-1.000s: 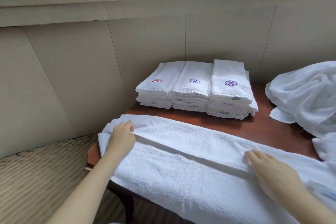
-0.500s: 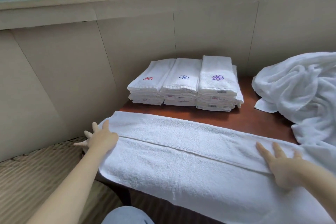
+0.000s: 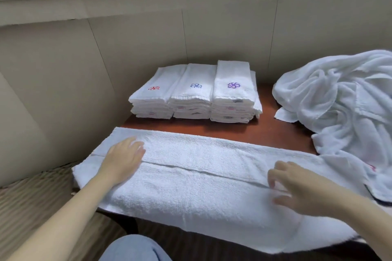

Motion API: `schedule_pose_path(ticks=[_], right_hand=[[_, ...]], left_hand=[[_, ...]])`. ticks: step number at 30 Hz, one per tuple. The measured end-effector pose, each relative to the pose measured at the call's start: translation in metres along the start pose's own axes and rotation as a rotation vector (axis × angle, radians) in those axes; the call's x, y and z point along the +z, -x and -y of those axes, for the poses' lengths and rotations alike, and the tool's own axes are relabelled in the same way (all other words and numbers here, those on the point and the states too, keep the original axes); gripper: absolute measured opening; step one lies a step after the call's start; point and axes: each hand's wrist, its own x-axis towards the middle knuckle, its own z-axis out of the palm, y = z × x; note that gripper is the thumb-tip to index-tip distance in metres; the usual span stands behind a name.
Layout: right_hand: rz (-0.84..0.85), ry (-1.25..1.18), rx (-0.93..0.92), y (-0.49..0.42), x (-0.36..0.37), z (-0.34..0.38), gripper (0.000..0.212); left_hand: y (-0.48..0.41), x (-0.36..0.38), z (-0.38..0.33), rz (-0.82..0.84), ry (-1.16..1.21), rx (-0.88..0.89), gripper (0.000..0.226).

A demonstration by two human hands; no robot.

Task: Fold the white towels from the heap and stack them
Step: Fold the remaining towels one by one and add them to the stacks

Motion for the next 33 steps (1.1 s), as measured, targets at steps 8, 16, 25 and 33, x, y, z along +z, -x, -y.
schedule_pose_path(ticks=[8, 16, 25, 33], right_hand=[[0.115, 0.335, -0.248, 0.021, 0.027, 0.029, 0.054], [0.099, 0.401, -0.205, 0.016, 0.028, 0.027, 0.024], [0.250, 0.350, -0.190, 0.020, 0.039, -0.002, 0.026], [-0.588, -0.218, 0.344, -0.029, -0.018, -0.081, 0.035]], left_hand=[[0.089, -0.008, 0.049, -0.406, -0.148, 0.467, 0.028], [0.092, -0.016, 0.092, -0.191, -0.262, 0.222, 0.076], [0.022, -0.049, 0.062, -0.287, 0.014, -0.408, 0.028], [-0.064, -0.044, 0.014, -0.141, 0.328, -0.718, 0.025]])
